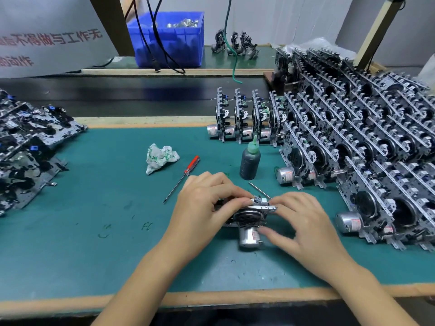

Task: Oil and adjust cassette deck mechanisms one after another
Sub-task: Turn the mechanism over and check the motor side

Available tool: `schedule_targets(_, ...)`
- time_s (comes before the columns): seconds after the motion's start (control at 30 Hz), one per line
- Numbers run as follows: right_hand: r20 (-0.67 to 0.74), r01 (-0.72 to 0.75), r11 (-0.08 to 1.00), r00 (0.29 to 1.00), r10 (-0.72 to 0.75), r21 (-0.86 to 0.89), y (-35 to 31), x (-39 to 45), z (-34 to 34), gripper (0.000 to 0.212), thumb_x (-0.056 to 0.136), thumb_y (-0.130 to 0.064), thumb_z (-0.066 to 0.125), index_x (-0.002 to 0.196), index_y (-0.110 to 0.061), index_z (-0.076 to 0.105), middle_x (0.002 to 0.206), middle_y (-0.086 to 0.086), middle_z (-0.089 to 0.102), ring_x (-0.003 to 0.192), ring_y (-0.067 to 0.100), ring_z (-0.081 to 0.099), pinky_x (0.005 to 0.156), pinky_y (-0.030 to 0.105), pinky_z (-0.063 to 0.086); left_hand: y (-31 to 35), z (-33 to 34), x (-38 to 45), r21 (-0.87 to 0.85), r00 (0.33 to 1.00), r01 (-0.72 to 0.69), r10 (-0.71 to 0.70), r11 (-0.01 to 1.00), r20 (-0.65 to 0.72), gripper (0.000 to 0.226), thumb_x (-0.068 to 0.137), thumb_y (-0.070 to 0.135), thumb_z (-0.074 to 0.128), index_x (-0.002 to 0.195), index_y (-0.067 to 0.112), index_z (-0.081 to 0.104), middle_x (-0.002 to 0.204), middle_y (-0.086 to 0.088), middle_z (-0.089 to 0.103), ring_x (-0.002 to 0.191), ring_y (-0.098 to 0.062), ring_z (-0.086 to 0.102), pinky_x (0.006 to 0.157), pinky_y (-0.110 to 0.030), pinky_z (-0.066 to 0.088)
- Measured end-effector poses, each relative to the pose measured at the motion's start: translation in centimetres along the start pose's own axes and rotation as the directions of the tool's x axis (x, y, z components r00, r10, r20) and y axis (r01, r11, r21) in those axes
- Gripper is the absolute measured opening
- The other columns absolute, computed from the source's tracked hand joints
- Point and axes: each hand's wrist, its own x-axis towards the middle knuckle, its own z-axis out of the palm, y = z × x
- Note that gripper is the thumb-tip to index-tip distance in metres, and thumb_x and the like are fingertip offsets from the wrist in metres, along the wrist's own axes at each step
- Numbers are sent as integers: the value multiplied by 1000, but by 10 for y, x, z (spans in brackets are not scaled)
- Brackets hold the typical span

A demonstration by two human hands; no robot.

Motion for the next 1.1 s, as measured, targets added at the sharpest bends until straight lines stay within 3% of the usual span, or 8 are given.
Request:
schedule_targets(0.23, 13, 31, 998, 999, -30, -56, 1, -1, 0, 44, 84, -50, 49, 89, -14, 72, 97, -5, 64, 93, 14, 51, 88, 27, 34, 0, 0, -1, -1, 1000, 6, -6, 1000, -3, 10, 82, 32, 65, 82, 30, 75, 70, 16, 55, 70, -8, 47, 73, -29, 34)
schedule_targets(0.37, 4, -57, 982, 998, 57, 178, -4, 7, -15, 36, 83, -55, 49, 96, -25, 63, 96, -15, 56, 93, 4, 50, 82, 21, 36, -1, -2, 0, -59, 999, 24, -22, 998, 42, 11, 81, 33, 66, 84, 29, 76, 71, 14, 58, 71, -11, 51, 70, -28, 39)
schedule_targets(0.43, -36, -62, 954, 997, 75, 293, -12, 17, -24, 26, 83, -55, 50, 96, -33, 54, 91, -19, 51, 85, 1, 50, 74, 18, 38, -1, -7, 1, -148, 998, 51, -44, 988, 51, 11, 80, 39, 67, 88, 33, 73, 73, 11, 60, 71, -10, 52, 67, -21, 40)
schedule_targets(0.53, 18, 63, 985, 998, -67, 163, -30, 37, -28, 27, 84, -58, 46, 89, -31, 49, 74, -20, 40, 65, 5, 39, 57, 26, 40, -2, -17, 1, -233, 995, 96, -95, 968, 12, 20, 78, 45, 61, 95, 37, 68, 80, 10, 62, 73, -10, 54, 67, -21, 43)
schedule_targets(0.7, 238, 233, 971, 947, -214, -56, -43, 67, -31, 37, 87, -60, 44, 77, -25, 39, 59, -6, 49, 57, 25, 52, 53, 35, 42, -7, -32, -9, 42, 999, 24, -25, 999, 22, 13, 79, 36, 68, 84, 25, 73, 78, 13, 62, 73, -7, 53, 69, -8, 35)
schedule_targets(0.87, 202, 401, 915, 900, -387, -32, -46, 66, -32, 37, 86, -43, 61, 70, -25, 33, 48, -2, 53, 42, 26, 50, 40, 29, 39, -8, -41, -13, 134, 998, -25, 17, 991, 55, 11, 81, 29, 65, 82, 23, 74, 79, 15, 60, 74, 3, 52, 69, -6, 36)
schedule_targets(0.97, 180, 329, 944, 928, -327, 19, -43, 61, -42, 32, 89, -46, 50, 68, -25, 39, 48, -5, 45, 44, 22, 42, 48, 34, 46, 1, -42, -5, 180, 989, -135, 122, 975, 79, 20, 85, 35, 62, 86, 19, 75, 81, 12, 61, 76, 0, 54, 74, -9, 39)
schedule_targets(1.1, 90, 234, 971, 967, -238, 57, -33, 45, -69, 34, 89, -51, 42, 66, -28, 34, 46, -13, 31, 42, 7, 32, 45, 20, 29, 21, -38, 15, 176, 954, -295, 278, 939, 112, 23, 87, 32, 57, 89, 17, 75, 82, 7, 63, 77, -8, 55, 74, -18, 43)
